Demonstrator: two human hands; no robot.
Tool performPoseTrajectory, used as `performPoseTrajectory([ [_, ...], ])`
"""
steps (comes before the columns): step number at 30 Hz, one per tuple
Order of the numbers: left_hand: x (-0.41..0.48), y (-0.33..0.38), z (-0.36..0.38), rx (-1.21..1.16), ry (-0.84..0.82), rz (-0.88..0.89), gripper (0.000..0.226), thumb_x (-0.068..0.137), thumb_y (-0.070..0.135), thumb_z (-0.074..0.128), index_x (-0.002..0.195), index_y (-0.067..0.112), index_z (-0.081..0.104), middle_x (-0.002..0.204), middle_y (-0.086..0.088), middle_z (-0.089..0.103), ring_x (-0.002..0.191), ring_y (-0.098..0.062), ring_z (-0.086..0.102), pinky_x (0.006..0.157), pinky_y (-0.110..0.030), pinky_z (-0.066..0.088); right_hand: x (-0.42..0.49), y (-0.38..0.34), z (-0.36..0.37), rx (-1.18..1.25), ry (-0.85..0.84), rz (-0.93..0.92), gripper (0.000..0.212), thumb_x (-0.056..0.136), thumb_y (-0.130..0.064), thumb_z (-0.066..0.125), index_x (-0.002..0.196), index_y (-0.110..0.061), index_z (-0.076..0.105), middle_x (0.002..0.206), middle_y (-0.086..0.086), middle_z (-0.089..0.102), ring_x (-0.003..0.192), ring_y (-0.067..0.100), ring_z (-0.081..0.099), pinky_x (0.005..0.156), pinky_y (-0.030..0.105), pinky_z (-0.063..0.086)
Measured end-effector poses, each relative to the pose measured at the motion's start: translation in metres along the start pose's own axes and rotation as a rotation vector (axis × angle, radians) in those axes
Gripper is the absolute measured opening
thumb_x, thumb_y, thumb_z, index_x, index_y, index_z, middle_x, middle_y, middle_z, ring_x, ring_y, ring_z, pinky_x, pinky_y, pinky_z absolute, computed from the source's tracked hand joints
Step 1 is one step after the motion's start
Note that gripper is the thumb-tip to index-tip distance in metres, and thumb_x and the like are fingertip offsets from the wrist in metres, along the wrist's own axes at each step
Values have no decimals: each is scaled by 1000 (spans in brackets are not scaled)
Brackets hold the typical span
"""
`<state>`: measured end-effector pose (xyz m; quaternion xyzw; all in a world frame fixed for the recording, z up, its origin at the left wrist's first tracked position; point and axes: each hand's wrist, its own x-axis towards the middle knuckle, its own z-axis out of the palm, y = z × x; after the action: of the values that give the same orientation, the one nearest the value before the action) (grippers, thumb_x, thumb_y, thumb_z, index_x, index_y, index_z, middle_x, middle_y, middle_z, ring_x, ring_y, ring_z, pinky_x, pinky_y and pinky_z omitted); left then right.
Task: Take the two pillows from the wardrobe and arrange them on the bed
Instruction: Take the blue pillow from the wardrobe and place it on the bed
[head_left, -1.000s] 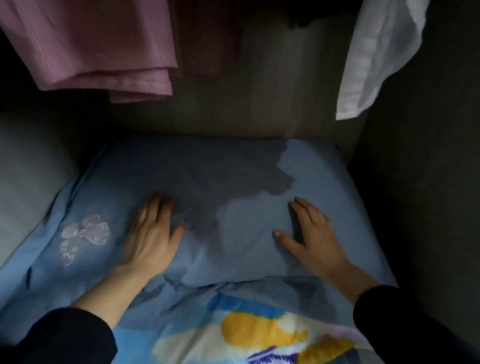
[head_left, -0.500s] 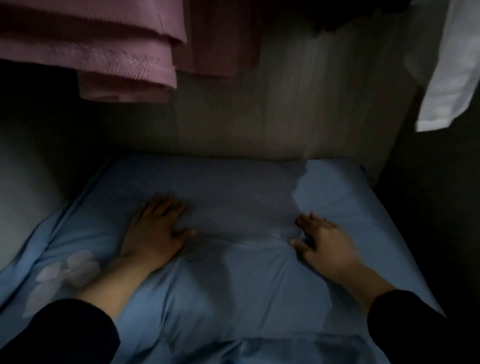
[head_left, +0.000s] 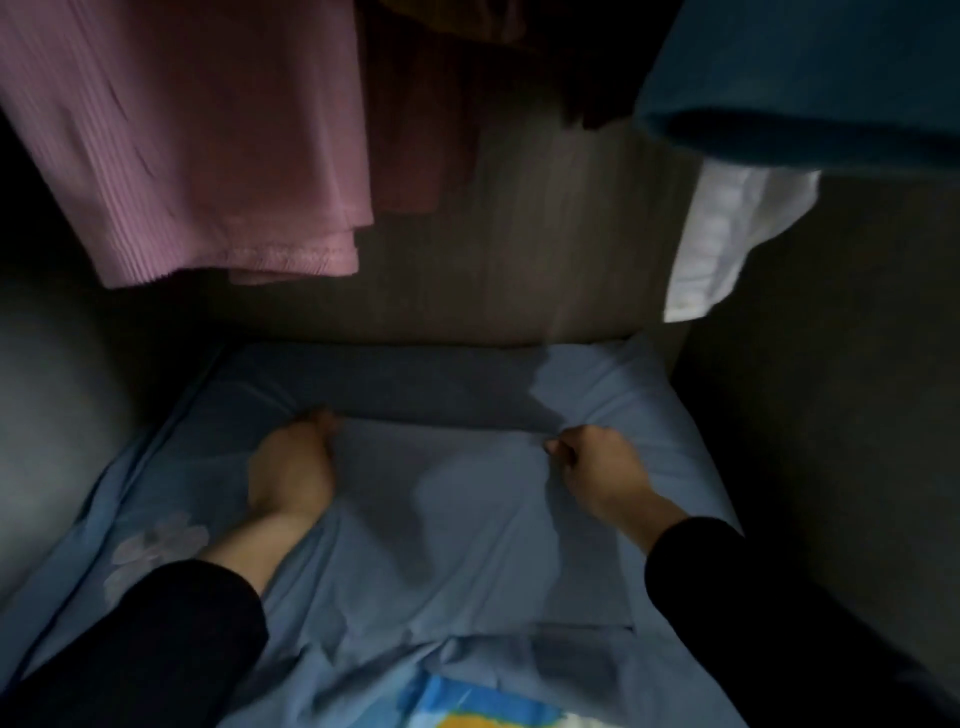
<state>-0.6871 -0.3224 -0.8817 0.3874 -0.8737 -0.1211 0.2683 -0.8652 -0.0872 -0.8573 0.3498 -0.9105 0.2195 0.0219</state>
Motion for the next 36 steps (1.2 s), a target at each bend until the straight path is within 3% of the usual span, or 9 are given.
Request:
performPoseTrajectory([
  [6,-5,27,-60,-162,117,49,11,87,6,49,79,4,56,86,-30,66,77,-45,62,64,-43,47,-46,-21,-50,46,105,15,34,96,-29,46,79,-5,63,93,26,69,91,42,61,74,43,45],
  [9,-14,51,-92,-225,41,42,14,89,8,43,84,3,56,90,-30,65,82,-47,60,71,-48,49,-79,-35,-89,81,103,113,34,96,-30,47,78,-7,63,93,25,69,91,41,61,70,41,44],
  [12,-27,69,-123,-247,-31,14,18,90,5,43,91,-2,59,96,-33,64,89,-47,59,72,-44,43,-122,-56,-123,131,51,264,32,95,-32,48,81,-8,65,94,23,70,91,40,61,69,39,45],
  [16,-55,78,-164,-232,-299,-30,19,93,10,40,91,4,58,103,-28,64,88,-38,58,75,-39,39,-187,-79,-161,131,-51,374,35,94,-31,47,75,-7,63,90,23,69,89,42,60,68,40,42],
  [18,-75,89,-186,-187,-367,-30,21,93,13,40,94,5,59,104,-27,65,89,-43,59,75,-41,42,-222,-89,-181,105,-103,441,38,95,-35,46,75,-6,61,91,24,68,89,42,59,66,40,40],
  [22,-117,113,-230,-129,-452,41,18,91,8,44,90,-1,60,94,-34,65,82,-52,58,70,-50,48,-289,-112,-227,93,-157,558,41,96,-36,45,69,-7,56,87,23,67,86,42,59,60,35,29],
  [27,-127,137,-289,-150,-482,124,17,90,5,45,84,-3,59,89,-35,65,79,-51,57,67,-48,45,-334,-145,-284,38,-176,548,41,97,-38,41,81,-7,62,91,22,68,90,42,59,65,40,40],
  [31,-132,165,-328,-171,-541,223,17,91,5,46,81,-1,58,82,-30,65,72,-45,57,61,-38,35,-373,-166,-330,20,-160,551,40,97,-38,39,79,-7,59,85,21,69,85,43,60,64,39,41],
  [36,-179,231,-359,-203,-679,351,18,90,6,48,77,0,59,83,-24,65,76,-40,58,63,-36,35,-435,-141,-411,-18,-168,674,38,97,-36,41,80,-8,61,85,20,69,84,40,61,66,39,44],
])
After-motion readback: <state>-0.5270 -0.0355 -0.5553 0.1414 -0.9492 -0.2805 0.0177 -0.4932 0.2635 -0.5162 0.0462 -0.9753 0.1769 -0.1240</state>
